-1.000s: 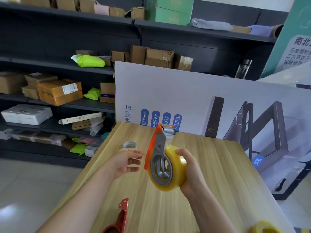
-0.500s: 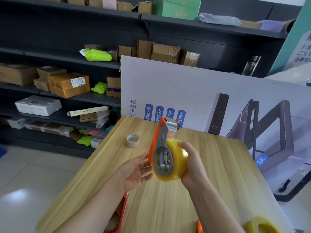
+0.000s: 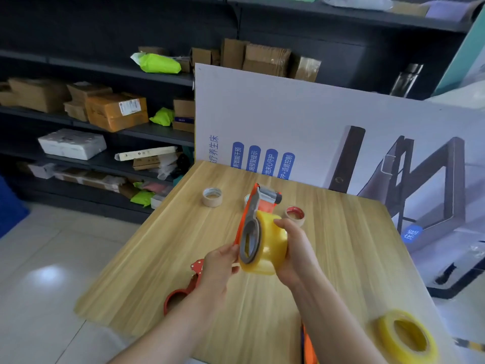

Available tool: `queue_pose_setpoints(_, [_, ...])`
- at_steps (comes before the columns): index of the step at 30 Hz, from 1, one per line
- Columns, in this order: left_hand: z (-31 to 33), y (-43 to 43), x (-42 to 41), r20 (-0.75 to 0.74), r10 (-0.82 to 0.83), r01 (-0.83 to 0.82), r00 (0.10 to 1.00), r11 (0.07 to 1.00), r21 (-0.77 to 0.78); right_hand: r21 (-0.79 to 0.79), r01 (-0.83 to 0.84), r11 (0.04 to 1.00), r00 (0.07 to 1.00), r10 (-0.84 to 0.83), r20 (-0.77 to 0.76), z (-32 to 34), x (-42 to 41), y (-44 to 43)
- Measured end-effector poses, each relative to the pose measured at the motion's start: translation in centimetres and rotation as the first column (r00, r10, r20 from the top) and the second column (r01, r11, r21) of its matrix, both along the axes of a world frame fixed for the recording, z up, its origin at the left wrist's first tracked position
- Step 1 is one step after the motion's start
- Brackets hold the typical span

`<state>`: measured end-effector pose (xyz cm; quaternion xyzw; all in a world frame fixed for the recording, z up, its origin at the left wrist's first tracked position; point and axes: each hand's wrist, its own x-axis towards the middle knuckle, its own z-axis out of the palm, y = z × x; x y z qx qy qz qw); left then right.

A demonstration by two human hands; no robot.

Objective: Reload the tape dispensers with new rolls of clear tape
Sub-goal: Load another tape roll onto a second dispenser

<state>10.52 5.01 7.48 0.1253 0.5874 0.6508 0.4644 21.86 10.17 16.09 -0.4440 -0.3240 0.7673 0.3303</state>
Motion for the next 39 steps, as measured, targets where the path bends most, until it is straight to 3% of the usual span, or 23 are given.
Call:
queue_pose_setpoints(8, [-2.7,-1.5,1.0,0.03,-0.046,0.049,0.998,0.994,-0.101,-0.068,0.085,0.994,0.994,-0.079,0.076,-3.2,0.2,-1.9])
queue_pose_setpoints(13, [-5.2,-3.7,1.0,0.087,-0.044,0.061,0.995,0.977,-0.204,-0.102,0.043,0.994,0.991,-0.029,0.13,-5.0,0.4,-3.6])
queue_pose_setpoints(20, [-8.5,-6.3,2.1,0.202,-0.074,0.137,0.976,0.939,-0.316,0.047,-0.189,0.981,0.883,0.149,0.445,-8.8,1.0,-5.4])
queue_pose_setpoints(25, [-10.8,-7.0,2.3,0.277,-0.056,0.17,0.959,0.896,-0.409,-0.005,-0.205,0.979,0.793,0.169,0.585,-11.8,1.8,-5.5])
queue_pose_setpoints(30, [-13.1,-7.6,3.1,0.375,-0.022,0.22,0.927,0.84,-0.495,-0.071,-0.249,0.966,0.779,0.243,0.578,-14.8,2.7,-5.1])
queue_pose_setpoints(39, [-15.3,-7.7,4.0,0.416,0.002,0.261,0.91,0.775,-0.576,-0.117,-0.336,0.935,0.787,0.347,0.511,-18.2,2.9,-4.1])
